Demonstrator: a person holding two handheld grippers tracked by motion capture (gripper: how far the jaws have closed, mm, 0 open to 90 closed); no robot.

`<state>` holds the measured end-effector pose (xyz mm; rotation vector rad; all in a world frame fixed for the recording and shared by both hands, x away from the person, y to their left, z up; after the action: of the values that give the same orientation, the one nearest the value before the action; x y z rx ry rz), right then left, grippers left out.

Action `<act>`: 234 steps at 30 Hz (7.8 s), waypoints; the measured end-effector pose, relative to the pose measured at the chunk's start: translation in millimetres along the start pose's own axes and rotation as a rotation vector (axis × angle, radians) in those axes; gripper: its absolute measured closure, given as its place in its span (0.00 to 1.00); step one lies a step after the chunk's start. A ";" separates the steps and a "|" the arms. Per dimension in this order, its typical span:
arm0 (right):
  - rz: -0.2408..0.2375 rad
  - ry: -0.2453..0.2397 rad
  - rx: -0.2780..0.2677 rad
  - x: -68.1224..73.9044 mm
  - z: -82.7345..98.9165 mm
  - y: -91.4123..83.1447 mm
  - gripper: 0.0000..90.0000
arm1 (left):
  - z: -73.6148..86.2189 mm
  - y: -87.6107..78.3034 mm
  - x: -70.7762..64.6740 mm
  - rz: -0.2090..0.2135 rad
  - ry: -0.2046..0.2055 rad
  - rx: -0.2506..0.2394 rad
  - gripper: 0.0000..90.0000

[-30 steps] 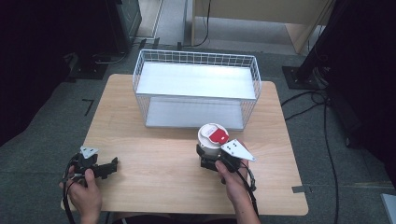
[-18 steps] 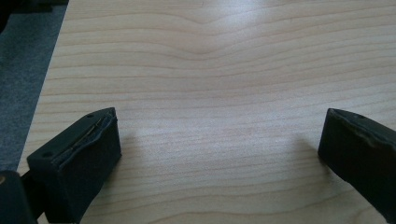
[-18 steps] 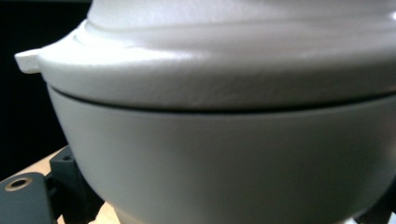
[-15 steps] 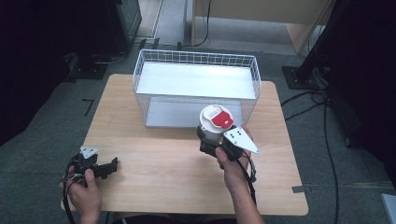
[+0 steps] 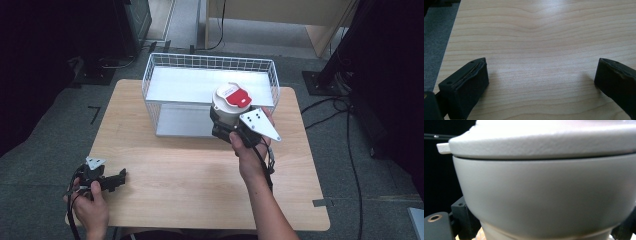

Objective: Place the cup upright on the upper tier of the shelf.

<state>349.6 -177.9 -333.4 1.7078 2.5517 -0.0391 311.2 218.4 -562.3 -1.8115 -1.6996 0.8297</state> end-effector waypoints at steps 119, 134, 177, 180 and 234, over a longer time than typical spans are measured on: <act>0.025 -0.045 0.165 -51.4 52.0 39.2 0.00 | 0.0 0.1 0.0 0.000 0.000 -0.001 0.00; 0.012 -0.046 0.166 -45.8 81.7 -9.1 0.00 | 0.1 0.1 -0.1 0.001 -0.001 -0.001 0.00; 0.180 0.026 0.407 -115.6 195.6 -130.9 0.00 | 0.2 -0.1 -0.1 0.001 0.000 0.001 0.00; 0.195 0.037 0.424 -123.3 201.3 -140.7 0.00 | 0.2 -0.1 -0.1 0.001 0.000 0.001 0.00; 0.228 0.100 0.805 -187.0 245.5 -225.8 0.10 | 0.2 -0.1 -0.1 0.001 0.000 0.001 0.00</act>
<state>222.9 -451.4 -568.7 2.2608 2.5552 -1.1250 310.9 218.3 -562.3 -1.8114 -1.6980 0.8308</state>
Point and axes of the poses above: each handheld gripper's, and its own axes: y roughly forward along the jaws, z roughly out of its underside, x roughly to its left, the point moved 6 cm from there along y, roughly forward along the jaws, and after that the axes turned 8 degrees about -y, right-handed, at the moved point
